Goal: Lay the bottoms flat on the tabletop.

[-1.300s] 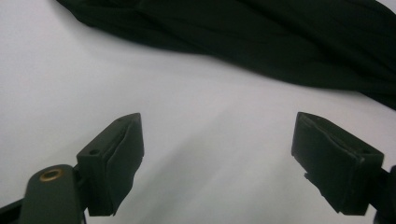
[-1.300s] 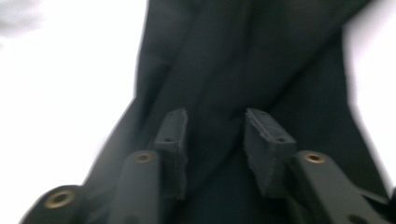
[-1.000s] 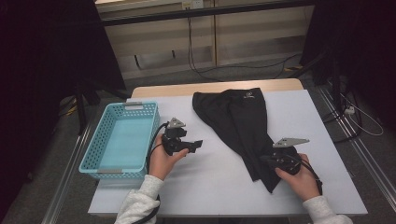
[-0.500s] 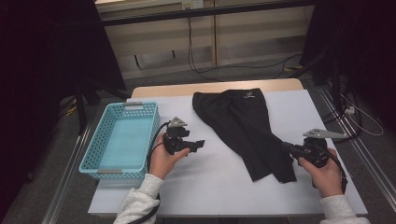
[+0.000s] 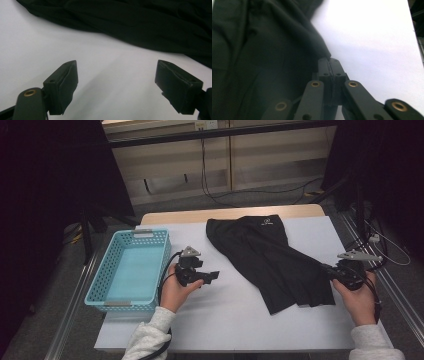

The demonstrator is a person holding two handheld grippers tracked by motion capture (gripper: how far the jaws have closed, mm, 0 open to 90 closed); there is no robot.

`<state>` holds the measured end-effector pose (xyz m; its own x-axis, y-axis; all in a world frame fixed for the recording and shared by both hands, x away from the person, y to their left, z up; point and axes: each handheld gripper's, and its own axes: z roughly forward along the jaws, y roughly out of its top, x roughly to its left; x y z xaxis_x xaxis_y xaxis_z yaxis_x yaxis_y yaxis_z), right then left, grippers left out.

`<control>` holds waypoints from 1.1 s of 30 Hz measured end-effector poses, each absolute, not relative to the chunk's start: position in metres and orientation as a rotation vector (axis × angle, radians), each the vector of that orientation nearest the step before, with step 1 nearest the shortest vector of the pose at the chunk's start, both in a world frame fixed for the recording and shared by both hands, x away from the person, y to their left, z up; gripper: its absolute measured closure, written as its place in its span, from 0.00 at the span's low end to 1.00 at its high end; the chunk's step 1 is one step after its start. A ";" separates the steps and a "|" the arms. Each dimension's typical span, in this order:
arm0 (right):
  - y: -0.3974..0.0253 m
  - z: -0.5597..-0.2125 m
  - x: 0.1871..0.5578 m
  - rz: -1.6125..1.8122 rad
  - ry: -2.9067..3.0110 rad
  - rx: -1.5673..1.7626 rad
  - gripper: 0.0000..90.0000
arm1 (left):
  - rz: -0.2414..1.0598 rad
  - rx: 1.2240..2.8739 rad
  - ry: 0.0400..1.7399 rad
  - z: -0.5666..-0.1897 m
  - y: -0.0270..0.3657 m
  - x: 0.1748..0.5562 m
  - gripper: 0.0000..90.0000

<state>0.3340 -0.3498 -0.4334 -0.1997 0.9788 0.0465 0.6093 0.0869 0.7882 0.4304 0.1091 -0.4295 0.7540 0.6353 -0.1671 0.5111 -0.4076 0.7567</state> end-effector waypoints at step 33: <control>-0.196 -0.449 0.330 1.020 2.361 1.096 0.64 | 0.192 2.107 0.853 -0.430 0.112 0.425 0.20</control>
<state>0.3297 -0.1962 -0.4493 -0.6422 0.7665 -0.0089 0.5189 0.4432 0.7310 0.4249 0.1116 -0.4298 0.7572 0.6344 -0.1554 0.5072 -0.4211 0.7520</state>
